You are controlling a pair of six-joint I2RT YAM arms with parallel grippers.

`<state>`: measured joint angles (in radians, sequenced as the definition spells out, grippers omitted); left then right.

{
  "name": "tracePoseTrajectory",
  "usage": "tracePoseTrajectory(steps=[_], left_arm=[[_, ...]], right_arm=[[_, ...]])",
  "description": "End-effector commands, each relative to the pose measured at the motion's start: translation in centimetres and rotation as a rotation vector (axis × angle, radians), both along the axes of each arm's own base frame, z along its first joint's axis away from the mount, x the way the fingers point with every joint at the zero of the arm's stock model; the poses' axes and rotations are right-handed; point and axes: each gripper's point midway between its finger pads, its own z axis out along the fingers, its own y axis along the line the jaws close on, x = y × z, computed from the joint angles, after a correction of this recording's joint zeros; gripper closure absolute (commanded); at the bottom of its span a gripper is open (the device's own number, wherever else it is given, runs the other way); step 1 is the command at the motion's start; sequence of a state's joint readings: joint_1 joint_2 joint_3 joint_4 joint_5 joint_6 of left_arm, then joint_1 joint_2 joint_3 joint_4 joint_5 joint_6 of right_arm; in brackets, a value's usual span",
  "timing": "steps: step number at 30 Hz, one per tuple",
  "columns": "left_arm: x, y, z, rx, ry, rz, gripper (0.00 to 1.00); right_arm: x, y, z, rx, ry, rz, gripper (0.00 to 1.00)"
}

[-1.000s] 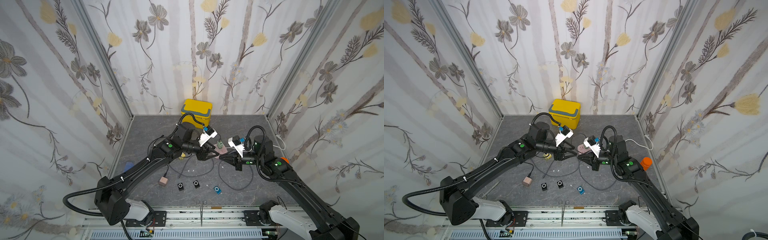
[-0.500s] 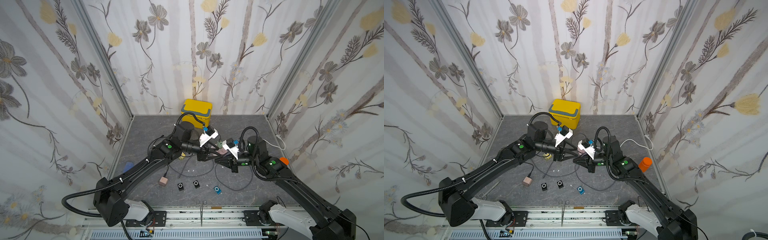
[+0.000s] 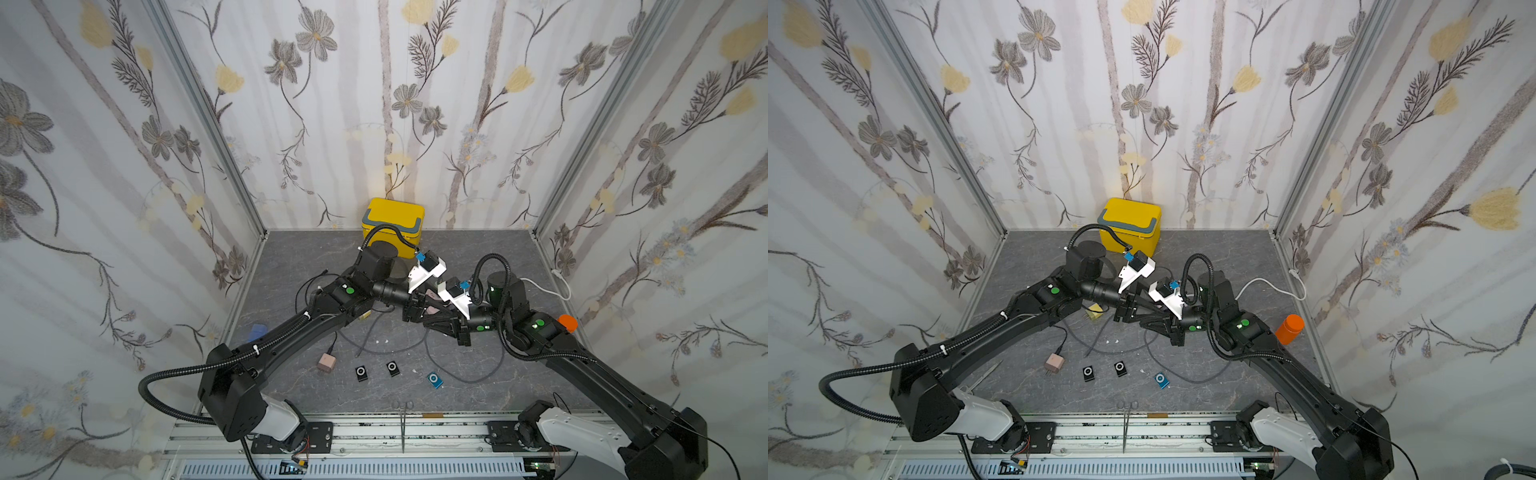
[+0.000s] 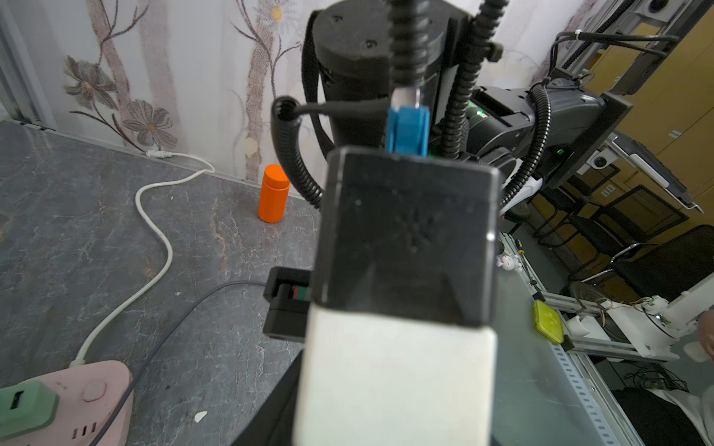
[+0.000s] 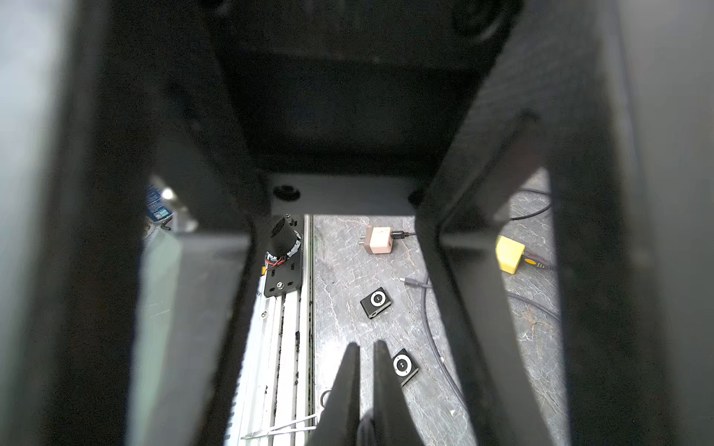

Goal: Charge mp3
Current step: Pick up the charging cable from the center of the board.

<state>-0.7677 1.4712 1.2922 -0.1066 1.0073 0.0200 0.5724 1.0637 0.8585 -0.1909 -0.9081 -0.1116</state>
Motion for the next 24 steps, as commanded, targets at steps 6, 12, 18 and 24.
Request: tracePoseTrajectory(steps=[6,12,18,24], left_arm=[[-1.1,-0.9,1.3,-0.044,-0.003,-0.077,0.61],[-1.8,-1.3,0.3,-0.009,0.010,-0.116,0.69],[-2.4,-1.0,-0.4,0.015,0.017,-0.138,0.76],[-2.4,-0.8,-0.3,0.018,0.014,-0.132,0.87]], right_arm=[[0.2,0.5,0.9,0.025,-0.063,0.007,0.90],[0.5,0.3,1.0,0.015,-0.088,-0.019,0.90],[0.9,-0.1,2.0,0.025,-0.147,-0.058,0.89],[1.0,-0.2,2.7,0.042,-0.172,-0.069,0.86]])
